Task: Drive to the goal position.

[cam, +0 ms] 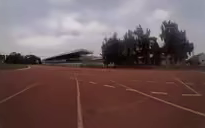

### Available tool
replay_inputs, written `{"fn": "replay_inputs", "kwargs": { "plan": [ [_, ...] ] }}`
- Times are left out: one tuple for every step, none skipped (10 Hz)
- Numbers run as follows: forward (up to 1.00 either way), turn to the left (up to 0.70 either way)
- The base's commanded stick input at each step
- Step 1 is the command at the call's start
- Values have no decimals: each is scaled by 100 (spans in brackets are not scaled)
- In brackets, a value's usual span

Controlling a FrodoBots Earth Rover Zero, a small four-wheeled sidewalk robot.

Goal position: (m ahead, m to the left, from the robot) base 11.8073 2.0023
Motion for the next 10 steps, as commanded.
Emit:
{"fn": "replay_inputs", "kwargs": {
  "plan": [
    [45,0],
    [45,0],
    [45,0],
    [45,0],
    [45,0],
    [45,0],
    [45,0],
    [45,0],
    [45,0],
    [45,0]
  ]
}}
